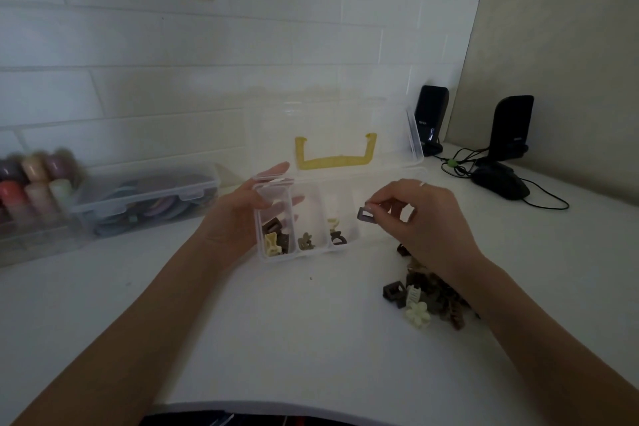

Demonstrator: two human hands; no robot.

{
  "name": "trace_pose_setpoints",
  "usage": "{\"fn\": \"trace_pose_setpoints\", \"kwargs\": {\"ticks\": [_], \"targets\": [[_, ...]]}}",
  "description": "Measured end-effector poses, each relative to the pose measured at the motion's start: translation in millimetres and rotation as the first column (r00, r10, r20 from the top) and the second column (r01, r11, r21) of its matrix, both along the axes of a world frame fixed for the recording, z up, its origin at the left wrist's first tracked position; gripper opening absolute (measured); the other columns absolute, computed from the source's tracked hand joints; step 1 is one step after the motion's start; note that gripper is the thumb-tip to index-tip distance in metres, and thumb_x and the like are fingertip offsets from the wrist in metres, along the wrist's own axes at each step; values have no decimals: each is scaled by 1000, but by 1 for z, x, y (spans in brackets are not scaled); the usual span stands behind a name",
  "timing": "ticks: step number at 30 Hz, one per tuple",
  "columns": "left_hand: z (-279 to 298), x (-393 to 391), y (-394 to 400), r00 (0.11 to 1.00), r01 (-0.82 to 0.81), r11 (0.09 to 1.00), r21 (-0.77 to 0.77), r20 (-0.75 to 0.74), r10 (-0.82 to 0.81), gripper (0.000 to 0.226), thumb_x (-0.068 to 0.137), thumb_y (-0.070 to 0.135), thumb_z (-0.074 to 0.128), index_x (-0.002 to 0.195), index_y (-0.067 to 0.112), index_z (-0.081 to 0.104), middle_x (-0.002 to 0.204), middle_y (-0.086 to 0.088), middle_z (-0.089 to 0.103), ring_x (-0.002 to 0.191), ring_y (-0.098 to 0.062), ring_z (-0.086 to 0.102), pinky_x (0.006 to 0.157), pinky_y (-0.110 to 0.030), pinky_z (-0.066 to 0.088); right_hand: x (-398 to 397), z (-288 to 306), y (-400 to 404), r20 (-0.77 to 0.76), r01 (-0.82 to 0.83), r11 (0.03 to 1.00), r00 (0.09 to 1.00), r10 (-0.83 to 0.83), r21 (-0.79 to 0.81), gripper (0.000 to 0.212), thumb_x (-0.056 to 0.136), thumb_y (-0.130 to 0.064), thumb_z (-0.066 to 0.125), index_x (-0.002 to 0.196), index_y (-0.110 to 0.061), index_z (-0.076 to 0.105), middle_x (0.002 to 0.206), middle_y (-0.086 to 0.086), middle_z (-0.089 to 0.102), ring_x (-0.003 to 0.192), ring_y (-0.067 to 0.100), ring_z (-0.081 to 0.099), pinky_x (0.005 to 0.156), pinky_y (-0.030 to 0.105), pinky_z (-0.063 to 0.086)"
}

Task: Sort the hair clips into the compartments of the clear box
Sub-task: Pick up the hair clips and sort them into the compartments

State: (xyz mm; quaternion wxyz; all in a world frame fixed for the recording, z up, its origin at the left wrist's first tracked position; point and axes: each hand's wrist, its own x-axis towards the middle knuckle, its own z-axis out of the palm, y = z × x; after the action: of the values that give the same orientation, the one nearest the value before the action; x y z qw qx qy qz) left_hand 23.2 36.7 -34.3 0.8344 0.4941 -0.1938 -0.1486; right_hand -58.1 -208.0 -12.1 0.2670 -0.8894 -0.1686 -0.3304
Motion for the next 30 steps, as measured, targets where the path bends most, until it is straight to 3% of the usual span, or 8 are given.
{"fn": "trace_pose_setpoints", "kwargs": {"ticks": [6, 10, 15, 18, 20, 24, 26, 30], "targets": [[0, 2, -2, 1000, 24, 1000, -16, 11, -24, 82, 33, 12, 80, 114, 13, 67, 120, -15, 61, 111, -38, 60, 98, -49, 44, -5, 7, 22, 61, -108, 987, 993, 101, 121, 5, 80, -18, 70, 84, -19, 73, 74, -10, 68, 72, 10, 60, 58, 10, 45], [-1, -1, -4, 999, 7, 1000, 10, 34, -7, 83, 41, 20, 80, 122, 12, 60, 116, -14, 64, 105, -30, 63, 84, -39, 52, -1, 13, 66, 72, -243, 970, 967, 244, -21, 13, 82, -31, 62, 84, -22, 70, 76, -9, 68, 66, 5, 60, 56, 20, 50], [1, -6, -3, 995, 98, 994, -55, 23, -97, 67, 51, 24, 82, 115, 13, 65, 104, -8, 68, 86, -20, 67, 71, -30, 54, 24, 6, 97, 245, -72, 940, 956, 160, -333, 8, 72, -18, 73, 78, -17, 68, 78, 0, 66, 76, 21, 59, 56, 30, 47], [0, -4, -3, 997, 81, 995, -60, 25, -80, 55, 50, 27, 84, 102, 13, 70, 90, -4, 70, 78, -17, 66, 67, -28, 53, 27, 5, 103, 283, 20, 948, 956, 75, -318, 13, 66, -15, 74, 76, -17, 67, 77, 3, 64, 72, 26, 59, 57, 30, 45], [-2, -2, -3, 998, 53, 997, -54, 18, -52, 63, 51, 27, 83, 109, 10, 66, 95, -7, 69, 87, -21, 66, 76, -33, 53, 23, 8, 101, 280, 30, 966, 959, 45, -256, 11, 70, -14, 70, 78, -15, 63, 75, 1, 62, 69, 23, 59, 55, 30, 44], [-3, 1, -1, 999, 34, 999, -9, 21, -34, 80, 47, 27, 83, 122, 12, 62, 118, -13, 64, 110, -37, 60, 99, -48, 41, 15, 19, 61, 99, -69, 981, 991, 88, -179, 10, 83, -12, 61, 81, -20, 55, 65, -18, 43, 61, -2, 42, 54, 15, 32], [-3, 2, -1, 999, 29, 999, -14, 15, -29, 75, 42, 27, 85, 114, 16, 69, 115, -10, 68, 110, -37, 61, 99, -50, 40, 10, 24, 26, -7, -110, 983, 994, 111, -148, 9, 82, -17, 63, 81, -24, 57, 66, -16, 50, 59, 0, 46, 52, 14, 36], [-3, 1, -4, 1000, 11, 1000, -3, 2, -11, 71, 44, 30, 86, 112, 16, 70, 113, -8, 68, 109, -36, 62, 99, -51, 40, -10, 41, -30, -262, -209, 973, 938, 228, 99, 8, 71, -24, 71, 76, -24, 65, 65, -2, 66, 54, 11, 60, 52, 16, 50]]}}
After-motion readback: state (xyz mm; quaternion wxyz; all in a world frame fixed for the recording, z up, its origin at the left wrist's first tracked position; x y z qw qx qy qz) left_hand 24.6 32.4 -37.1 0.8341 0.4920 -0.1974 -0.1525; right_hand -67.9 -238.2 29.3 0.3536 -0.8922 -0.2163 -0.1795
